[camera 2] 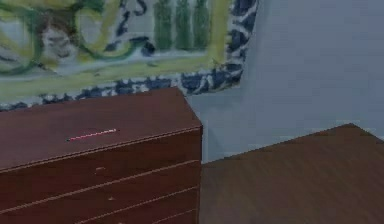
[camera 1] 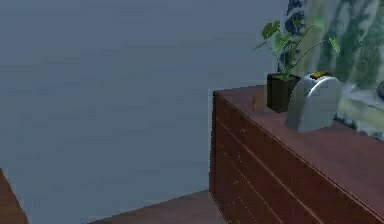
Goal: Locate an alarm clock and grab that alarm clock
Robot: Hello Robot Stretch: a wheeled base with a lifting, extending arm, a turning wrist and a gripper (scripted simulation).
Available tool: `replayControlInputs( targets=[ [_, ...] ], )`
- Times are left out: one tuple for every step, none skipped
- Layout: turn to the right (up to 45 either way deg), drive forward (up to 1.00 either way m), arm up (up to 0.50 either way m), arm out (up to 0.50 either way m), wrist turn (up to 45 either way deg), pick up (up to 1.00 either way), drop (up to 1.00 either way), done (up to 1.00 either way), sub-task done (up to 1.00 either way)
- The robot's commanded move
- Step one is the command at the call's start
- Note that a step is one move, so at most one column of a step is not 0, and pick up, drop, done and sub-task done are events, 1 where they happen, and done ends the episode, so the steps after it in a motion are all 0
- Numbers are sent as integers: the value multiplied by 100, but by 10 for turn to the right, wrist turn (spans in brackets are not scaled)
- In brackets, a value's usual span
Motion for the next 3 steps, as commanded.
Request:
replayControlInputs(
  targets=[
    [0,95,0,0,0,0,0,0,0],
    [0,0,50,0,0,0,0,0,0],
    [0,0,38,0,0,0,0,0,0]
  ],
)
